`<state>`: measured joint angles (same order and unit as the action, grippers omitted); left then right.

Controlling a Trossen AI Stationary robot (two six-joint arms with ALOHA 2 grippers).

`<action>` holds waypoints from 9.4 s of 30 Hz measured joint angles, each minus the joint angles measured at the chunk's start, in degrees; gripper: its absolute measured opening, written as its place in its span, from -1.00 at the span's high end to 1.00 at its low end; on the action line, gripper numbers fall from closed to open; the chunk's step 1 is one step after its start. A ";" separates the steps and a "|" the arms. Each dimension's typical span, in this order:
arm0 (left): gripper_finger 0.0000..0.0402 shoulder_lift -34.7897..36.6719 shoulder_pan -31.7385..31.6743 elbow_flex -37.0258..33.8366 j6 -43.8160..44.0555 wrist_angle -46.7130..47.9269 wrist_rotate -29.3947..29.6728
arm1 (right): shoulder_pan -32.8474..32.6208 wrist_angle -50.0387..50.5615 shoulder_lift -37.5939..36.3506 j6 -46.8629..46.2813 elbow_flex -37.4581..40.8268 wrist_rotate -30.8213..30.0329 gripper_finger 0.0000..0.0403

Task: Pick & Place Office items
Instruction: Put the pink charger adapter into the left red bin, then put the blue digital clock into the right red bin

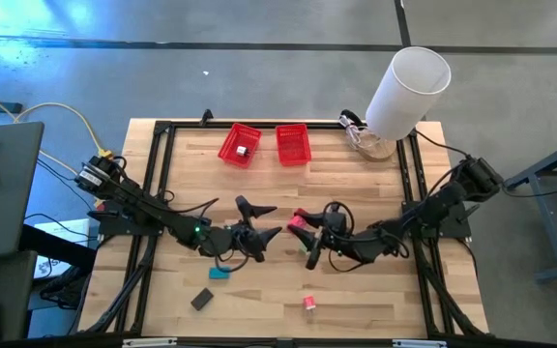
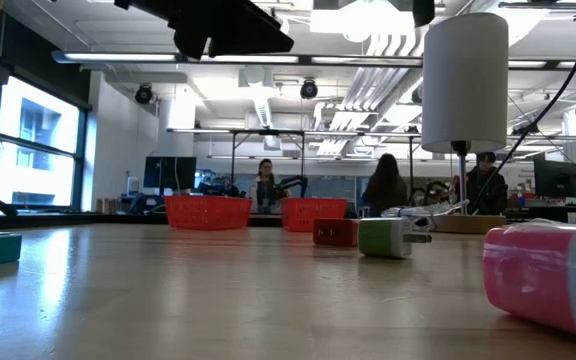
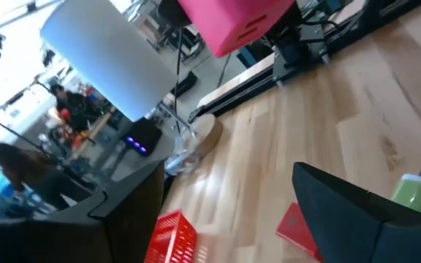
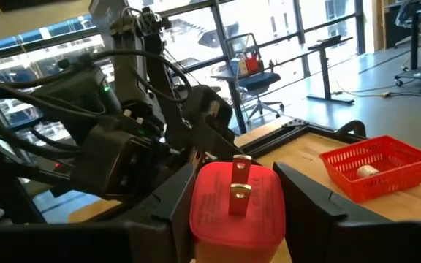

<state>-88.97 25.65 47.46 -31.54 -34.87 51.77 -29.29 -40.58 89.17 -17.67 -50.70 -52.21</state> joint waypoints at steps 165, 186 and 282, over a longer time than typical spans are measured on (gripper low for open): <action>0.05 -4.57 -64.22 5.03 46.42 47.78 -40.68 | -11.83 20.96 -0.37 -0.77 0.02 4.84 -0.42; 0.03 -2.53 -60.01 6.19 41.39 45.47 -40.90 | -11.83 23.30 -0.35 -3.63 0.02 6.22 -0.42; -0.54 -9.38 13.47 6.84 69.76 71.05 -43.52 | -15.06 24.15 -0.35 -9.75 0.02 7.81 -0.42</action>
<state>-98.35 39.11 54.30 38.22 36.18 8.25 -44.36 -16.43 88.82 -27.42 -50.68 -44.40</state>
